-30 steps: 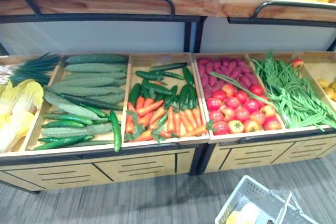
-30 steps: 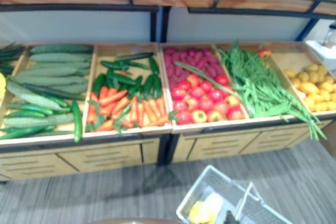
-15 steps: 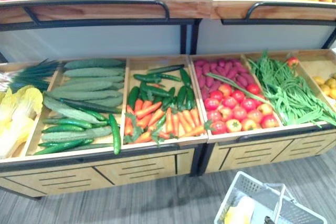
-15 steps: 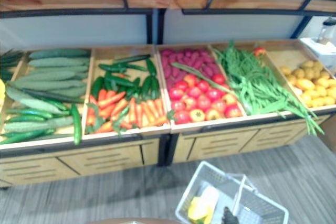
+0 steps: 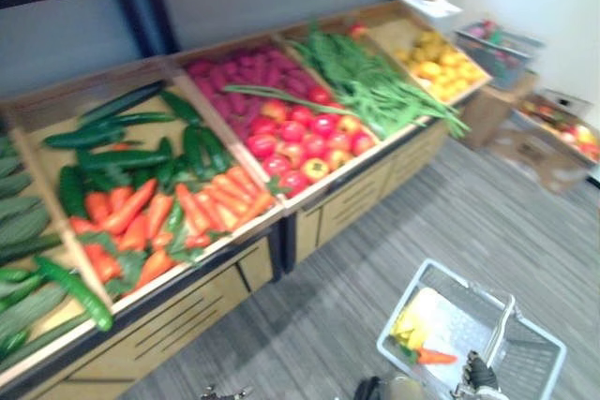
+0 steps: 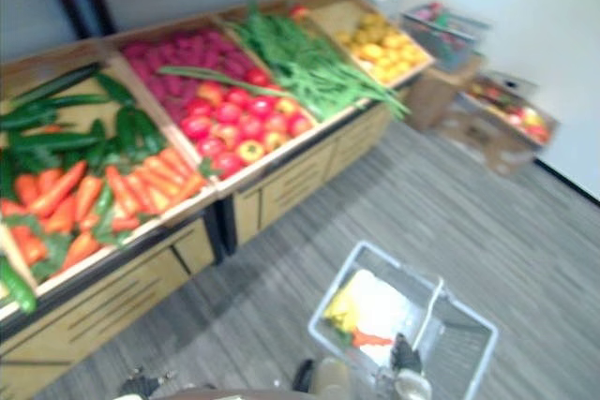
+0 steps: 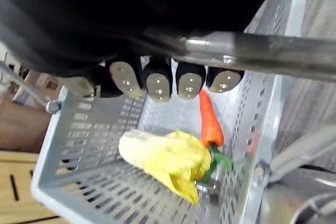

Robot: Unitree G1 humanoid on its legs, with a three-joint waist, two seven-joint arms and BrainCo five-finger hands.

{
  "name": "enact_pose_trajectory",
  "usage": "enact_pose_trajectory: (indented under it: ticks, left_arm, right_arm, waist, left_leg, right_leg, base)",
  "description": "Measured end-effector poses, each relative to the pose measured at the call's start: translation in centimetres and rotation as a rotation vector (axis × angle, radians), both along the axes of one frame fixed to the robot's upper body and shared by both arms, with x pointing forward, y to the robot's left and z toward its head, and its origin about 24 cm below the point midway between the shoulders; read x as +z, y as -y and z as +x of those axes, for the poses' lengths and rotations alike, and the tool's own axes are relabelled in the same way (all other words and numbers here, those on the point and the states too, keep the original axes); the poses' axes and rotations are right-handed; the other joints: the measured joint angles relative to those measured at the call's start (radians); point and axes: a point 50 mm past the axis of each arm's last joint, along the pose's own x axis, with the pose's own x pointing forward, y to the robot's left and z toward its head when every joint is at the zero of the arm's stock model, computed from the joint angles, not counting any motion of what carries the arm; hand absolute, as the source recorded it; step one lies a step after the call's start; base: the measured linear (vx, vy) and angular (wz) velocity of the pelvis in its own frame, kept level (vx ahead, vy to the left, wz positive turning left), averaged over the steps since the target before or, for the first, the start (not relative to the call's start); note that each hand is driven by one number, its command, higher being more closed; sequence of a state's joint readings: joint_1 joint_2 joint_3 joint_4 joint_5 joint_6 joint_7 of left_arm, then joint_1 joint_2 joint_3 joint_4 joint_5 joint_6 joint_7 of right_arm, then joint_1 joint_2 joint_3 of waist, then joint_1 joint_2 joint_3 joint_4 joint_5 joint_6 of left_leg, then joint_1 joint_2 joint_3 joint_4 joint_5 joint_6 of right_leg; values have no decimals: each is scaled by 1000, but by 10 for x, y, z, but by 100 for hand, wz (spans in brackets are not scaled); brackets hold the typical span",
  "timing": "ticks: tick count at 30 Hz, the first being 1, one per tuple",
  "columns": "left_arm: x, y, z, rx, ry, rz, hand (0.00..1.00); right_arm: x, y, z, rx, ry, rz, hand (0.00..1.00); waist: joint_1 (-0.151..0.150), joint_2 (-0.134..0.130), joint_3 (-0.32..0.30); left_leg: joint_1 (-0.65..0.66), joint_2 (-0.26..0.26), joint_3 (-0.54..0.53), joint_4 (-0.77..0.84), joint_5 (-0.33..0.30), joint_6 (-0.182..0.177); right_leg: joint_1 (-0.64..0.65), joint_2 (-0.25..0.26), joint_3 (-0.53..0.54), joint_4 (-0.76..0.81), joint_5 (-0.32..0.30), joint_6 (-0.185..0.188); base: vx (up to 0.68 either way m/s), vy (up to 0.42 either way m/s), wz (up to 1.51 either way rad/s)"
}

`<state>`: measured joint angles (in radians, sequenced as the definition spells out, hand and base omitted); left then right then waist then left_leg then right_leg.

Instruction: Pick vegetable in the basket

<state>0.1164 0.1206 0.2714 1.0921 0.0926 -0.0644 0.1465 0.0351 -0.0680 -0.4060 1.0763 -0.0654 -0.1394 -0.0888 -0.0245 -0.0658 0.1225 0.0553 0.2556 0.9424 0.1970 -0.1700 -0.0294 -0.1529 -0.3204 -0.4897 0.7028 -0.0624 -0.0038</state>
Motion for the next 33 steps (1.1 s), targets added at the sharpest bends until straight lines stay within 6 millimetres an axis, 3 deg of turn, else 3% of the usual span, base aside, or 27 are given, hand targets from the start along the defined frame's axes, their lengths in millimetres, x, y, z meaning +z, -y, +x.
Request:
enact_pose_trajectory:
  ticks: [2, 3, 4, 5, 6, 7, 9, 11, 13, 14, 16, 17, 18, 19, 21, 23, 24, 26, 29, 33]
  left_arm:
    - [1, -1, 3, -4, 6, 3, 0]
    - [0, 1, 4, -5, 4, -5, 0]
    - [-1, 3, 3, -1, 2, -10, 0]
    - [-2, 7, 0, -1, -9, -23, 0]
    - [-4, 14, 2, -16, -7, -38, 0]
    - [-3, 15, 7, -24, 3, -41, 0]
    - [-2, 19, 19, -27, 28, -50, 0]
    - [-2, 24, 23, -30, 40, -60, 0]
    - [-3, 35, 27, -32, 47, -88, 0]
    - [-4, 40, 26, -32, 45, -102, 0]
    - [-4, 41, 25, -26, 42, -104, 0]
    - [-5, 39, 23, -3, 40, -103, 0]
    - [-4, 37, 22, 17, 44, -99, 0]
    - [-4, 37, 23, 23, 51, -101, 0]
    - [-4, 41, 22, 68, 75, -122, 0]
    - [-4, 40, 20, 90, 90, -129, 0]
    - [-4, 44, 21, 87, 98, -139, 0]
    - [-2, 39, 24, 101, 114, -136, 0]
    - [0, 23, 24, 118, 124, -100, 0]
    - [1, 18, 24, 69, 110, -66, 0]
  right_arm:
    - [-1, -1, 2, 14, -17, 3, 100]
    - [-2, -1, 3, 17, -24, 6, 100]
    - [-2, 1, 1, 10, -28, 1, 100]
    - [-3, 4, -3, -5, -50, -6, 100]
    - [-3, 9, -5, -7, -67, -14, 100]
    - [-3, 10, -4, -7, -70, -14, 100]
    - [-3, 11, -6, -41, -68, -8, 100]
    - [-6, 8, -16, -61, -91, 9, 100]
    - [-9, 6, -30, -74, -114, 16, 100]
    - [-9, 8, -31, -75, -116, 10, 100]
    - [-9, 8, -32, -68, -120, 12, 100]
    - [-9, 9, -32, -64, -120, 9, 100]
    - [-8, 9, -30, -55, -117, 8, 100]
    - [-7, 11, -28, -50, -112, -1, 100]
    - [-6, 16, -25, -46, -112, -8, 100]
    - [-6, 14, -22, -56, -106, -2, 100]
    - [-5, 17, -20, -60, -95, -7, 100]
    - [-6, 13, -23, -55, -92, 6, 100]
    - [-8, 1, -19, -52, -73, 39, 100]
    - [-8, -4, -15, -39, -61, 45, 100]
  waist:
    - [2, -15, -8]
    - [3, 4, -9]
    - [5, 6, -11]
    - [6, 28, -30]
    - [4, 48, -47]
    - [0, 41, -44]
    - [-2, 37, -39]
    - [-6, 32, -38]
    - [-21, 28, -40]
    - [-33, 58, -53]
    - [-44, 60, -54]
    - [-36, 65, -51]
    - [-18, 52, -41]
    - [-9, 55, -38]
    - [17, 57, -34]
    - [19, 65, -31]
    - [17, 87, -19]
    - [16, 71, -22]
    - [12, 8, -20]
    - [26, -3, -23]
  left_leg:
    - [-2, 17, 91, 37, 1, -2]
    - [-2, 41, 123, 68, 2, 1]
    - [-4, 48, 128, 67, 5, 7]
    - [-15, 30, 121, 7, 16, 19]
    - [0, 3, 130, -74, 67, -9]
    - [4, -2, 154, -66, 76, -21]
    - [3, 13, 207, -15, 76, -21]
    - [37, 61, 228, 80, 75, -21]
    - [34, 143, 215, 220, 60, -26]
    - [43, 166, 198, 240, 57, -29]
    - [62, 196, 191, 285, 60, -27]
    - [66, 224, 127, 352, 77, -19]
    - [6, 215, -68, 423, 66, -13]
    - [-28, 163, -203, 397, 18, -42]
    - [-94, -72, -652, 240, -84, -79]
    - [-106, -150, -836, 93, -78, -91]
    - [-120, -152, -916, 9, -11, -86]
    - [-137, -182, -913, 9, -13, -67]
    - [-133, -227, -867, -24, 0, -40]
    - [-75, -244, -822, -61, -13, -16]
  right_leg:
    - [36, -52, -32, -58, -8, 21]
    - [37, -15, -82, -117, -12, 14]
    - [36, 14, -80, -157, -10, 11]
    - [38, 54, -64, -257, -12, 13]
    - [33, 75, -62, -329, -32, 43]
    - [30, 72, -67, -347, -47, 63]
    - [21, 88, -61, -406, -55, 65]
    - [88, 126, -49, -509, -54, 65]
    - [148, 164, -47, -581, -53, 66]
    - [153, 183, -45, -586, -53, 66]
    - [165, 206, -18, -603, -53, 66]
    - [188, 220, 25, -624, -51, 61]
    - [201, 211, 85, -632, -49, 58]
    - [201, 197, 109, -630, -48, 57]
    - [194, 151, 219, -628, -38, 73]
    - [193, 148, 274, -631, -30, 90]
    - [193, 167, 291, -639, -22, 106]
    - [193, 147, 309, -664, -13, 137]
    - [163, 100, 336, -672, 2, 153]
    - [163, 81, 367, -650, 10, 158]
  base:
    - [-43, -187, -170]
    - [-49, -255, -172]
    - [-133, -285, -167]
    - [-242, -268, -158]
    - [-221, -270, -150]
    - [-121, -337, -132]
    - [16, -304, -97]
    - [16, -190, -68]
    - [-53, -135, -28]
    - [-67, -69, -21]
    - [-62, -51, -49]
    - [-45, -41, -106]
    - [-9, 18, -108]
    - [6, 107, -119]
    - [32, 198, -124]
    - [41, 251, -102]
    - [29, 281, -79]
    - [66, 244, -30]
    - [79, 178, -16]
    - [96, 96, -41]
